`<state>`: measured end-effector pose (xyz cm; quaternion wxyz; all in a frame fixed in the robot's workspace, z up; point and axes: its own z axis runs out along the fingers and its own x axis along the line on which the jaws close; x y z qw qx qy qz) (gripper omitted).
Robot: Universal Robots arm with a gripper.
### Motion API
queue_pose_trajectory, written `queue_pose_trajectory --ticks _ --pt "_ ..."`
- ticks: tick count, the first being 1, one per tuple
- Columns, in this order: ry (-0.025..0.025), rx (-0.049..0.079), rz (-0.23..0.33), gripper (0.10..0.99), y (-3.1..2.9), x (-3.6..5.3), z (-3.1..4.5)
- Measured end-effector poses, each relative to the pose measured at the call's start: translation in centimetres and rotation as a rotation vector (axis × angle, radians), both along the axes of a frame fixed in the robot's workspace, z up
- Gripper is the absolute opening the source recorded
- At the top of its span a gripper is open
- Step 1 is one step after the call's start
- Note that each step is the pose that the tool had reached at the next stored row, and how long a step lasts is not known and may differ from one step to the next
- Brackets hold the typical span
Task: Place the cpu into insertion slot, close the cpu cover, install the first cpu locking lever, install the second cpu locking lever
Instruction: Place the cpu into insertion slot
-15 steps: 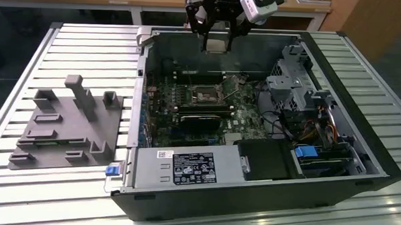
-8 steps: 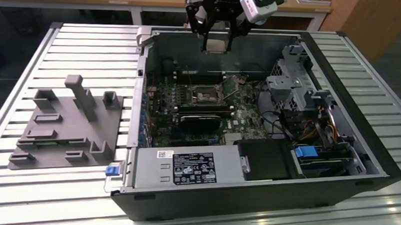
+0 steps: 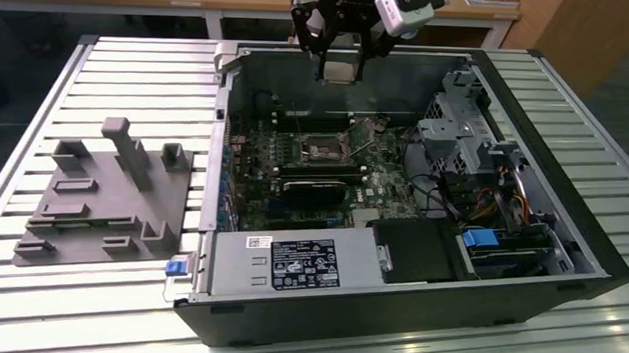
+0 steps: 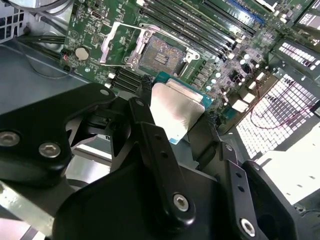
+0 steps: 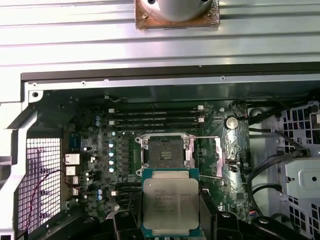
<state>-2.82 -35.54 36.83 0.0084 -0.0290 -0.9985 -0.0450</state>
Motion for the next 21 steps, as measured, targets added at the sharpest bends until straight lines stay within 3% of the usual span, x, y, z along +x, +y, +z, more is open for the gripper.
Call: queue_pose_trajectory --ticks 21 --pt "0.0 0.0 -0.082 0.541 0.0 0.0 -0.01"
